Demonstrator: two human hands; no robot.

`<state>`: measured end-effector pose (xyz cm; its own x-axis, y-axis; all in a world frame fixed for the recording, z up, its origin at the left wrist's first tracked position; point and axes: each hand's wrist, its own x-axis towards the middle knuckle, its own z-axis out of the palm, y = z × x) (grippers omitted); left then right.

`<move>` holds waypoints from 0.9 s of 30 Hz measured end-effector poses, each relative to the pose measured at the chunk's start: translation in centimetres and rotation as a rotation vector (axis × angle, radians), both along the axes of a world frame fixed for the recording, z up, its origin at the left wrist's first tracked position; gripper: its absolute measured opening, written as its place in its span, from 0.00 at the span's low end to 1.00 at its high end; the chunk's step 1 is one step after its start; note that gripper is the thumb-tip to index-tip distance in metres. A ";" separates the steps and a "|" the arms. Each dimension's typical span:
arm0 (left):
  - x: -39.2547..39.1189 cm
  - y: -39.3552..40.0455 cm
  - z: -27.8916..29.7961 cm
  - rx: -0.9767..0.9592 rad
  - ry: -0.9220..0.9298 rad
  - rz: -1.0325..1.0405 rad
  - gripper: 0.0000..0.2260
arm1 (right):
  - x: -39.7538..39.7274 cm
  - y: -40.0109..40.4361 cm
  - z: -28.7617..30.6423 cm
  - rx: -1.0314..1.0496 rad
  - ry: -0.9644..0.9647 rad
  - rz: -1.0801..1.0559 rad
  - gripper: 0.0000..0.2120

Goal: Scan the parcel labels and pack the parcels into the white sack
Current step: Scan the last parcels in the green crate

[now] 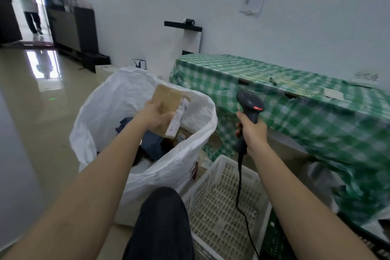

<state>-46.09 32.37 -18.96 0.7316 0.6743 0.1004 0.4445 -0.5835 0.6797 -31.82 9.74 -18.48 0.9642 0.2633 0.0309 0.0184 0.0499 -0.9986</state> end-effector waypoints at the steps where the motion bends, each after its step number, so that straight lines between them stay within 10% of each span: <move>1: 0.3 0.2 -0.9 -0.022 0.084 -0.072 0.26 | 0.0 -0.2 -0.4 -0.008 0.006 -0.002 0.08; 13: 4.4 -9.7 0.0 0.045 -0.391 -0.290 0.17 | 2.0 -9.1 -6.2 -0.142 0.065 -0.111 0.08; 27: 21.8 -35.3 -11.7 -0.070 -0.043 -0.777 0.20 | 6.9 -33.7 -16.2 -0.219 0.339 -0.509 0.08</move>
<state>-24.30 -2.90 -30.68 0.9930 -0.0239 0.1156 -0.1016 -0.6716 0.7339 -24.89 -23.92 -34.67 0.9170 -0.2637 -0.2993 -0.3317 -0.0873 -0.9394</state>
